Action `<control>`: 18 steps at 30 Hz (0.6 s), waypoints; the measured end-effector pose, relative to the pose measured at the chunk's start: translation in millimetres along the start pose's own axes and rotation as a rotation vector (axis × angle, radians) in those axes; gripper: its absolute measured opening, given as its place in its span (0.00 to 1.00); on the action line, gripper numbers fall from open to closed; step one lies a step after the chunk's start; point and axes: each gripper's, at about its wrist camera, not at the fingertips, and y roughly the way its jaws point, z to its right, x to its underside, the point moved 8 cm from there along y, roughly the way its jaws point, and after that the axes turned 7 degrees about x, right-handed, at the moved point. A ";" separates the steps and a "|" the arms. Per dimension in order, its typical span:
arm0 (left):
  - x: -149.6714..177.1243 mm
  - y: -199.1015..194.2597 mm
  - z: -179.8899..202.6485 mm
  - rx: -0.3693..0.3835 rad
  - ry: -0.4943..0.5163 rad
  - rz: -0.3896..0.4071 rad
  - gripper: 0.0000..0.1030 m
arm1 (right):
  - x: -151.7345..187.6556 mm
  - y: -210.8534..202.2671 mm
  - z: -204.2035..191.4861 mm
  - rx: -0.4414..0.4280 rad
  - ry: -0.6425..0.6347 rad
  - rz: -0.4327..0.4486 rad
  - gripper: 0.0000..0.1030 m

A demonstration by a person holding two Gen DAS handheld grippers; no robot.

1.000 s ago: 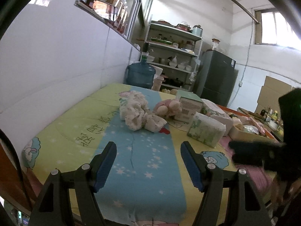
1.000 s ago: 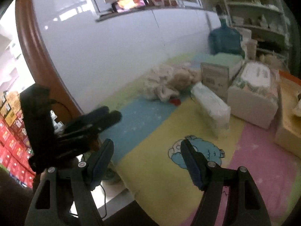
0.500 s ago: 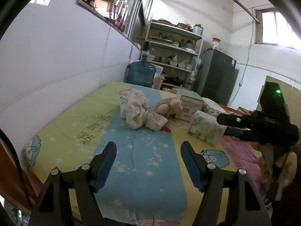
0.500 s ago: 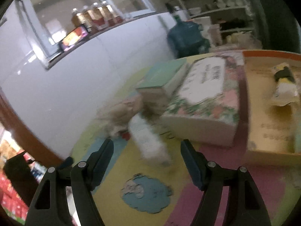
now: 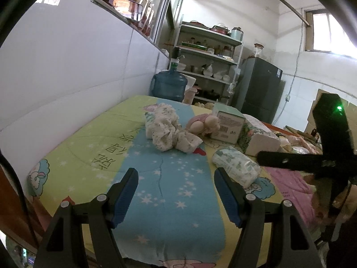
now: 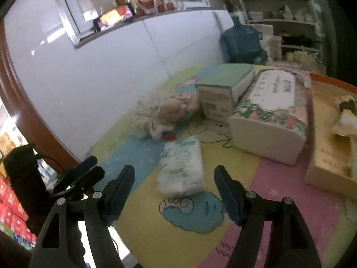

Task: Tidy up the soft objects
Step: 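Grasp the white 'Flower' tissue packet with the right tool while the left tool grasps the floral cloth bundle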

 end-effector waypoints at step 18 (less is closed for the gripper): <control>-47.5 40.5 -12.7 0.015 0.013 -0.038 0.68 | 21.7 25.5 -5.6 0.121 -0.078 -0.049 0.46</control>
